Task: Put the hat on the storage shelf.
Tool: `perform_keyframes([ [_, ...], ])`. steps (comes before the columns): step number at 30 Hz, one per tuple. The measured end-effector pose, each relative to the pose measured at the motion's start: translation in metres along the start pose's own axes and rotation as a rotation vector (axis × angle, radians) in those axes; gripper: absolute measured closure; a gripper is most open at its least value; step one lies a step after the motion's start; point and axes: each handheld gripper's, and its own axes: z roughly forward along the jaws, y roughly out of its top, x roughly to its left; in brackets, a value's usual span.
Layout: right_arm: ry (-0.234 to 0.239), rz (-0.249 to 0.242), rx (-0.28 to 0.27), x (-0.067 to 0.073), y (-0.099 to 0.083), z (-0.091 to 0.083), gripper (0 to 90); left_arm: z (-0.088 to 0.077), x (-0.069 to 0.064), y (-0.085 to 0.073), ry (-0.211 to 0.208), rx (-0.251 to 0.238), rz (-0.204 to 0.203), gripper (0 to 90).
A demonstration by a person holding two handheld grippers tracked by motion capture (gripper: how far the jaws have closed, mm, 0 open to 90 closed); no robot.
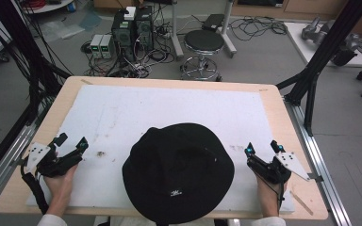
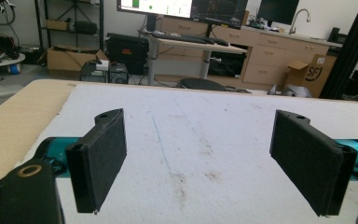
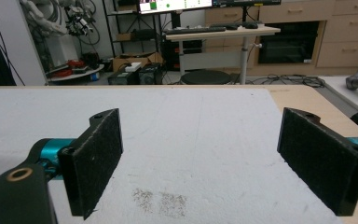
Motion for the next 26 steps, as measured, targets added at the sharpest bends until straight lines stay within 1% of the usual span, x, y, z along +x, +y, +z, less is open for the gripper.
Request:
perform_keyframes([
  [6, -0.002, 0.01, 0.0, -0.0017, -0.0002, -0.0012, 13.4, -0.0001, -0.0002, 0.0002, 0.0, -0.003, -0.003, 18.9],
  [7, 0.001, 0.005, -0.004, -0.0026, -0.0004, -0.001, 13.4, -0.0001, -0.0002, 0.0002, 0.0, -0.003, -0.003, 18.9],
  [12, -0.002, 0.021, 0.0, -0.0032, -0.0007, -0.0011, 13.4, 0.0, 0.0, 0.0001, -0.003, 0.001, -0.001, 18.8],
  [26, 0.004, 0.022, 0.0, -0.0039, -0.0013, -0.0013, 13.4, 0.0005, -0.0003, -0.0002, -0.004, 0.002, 0.0, 18.9],
])
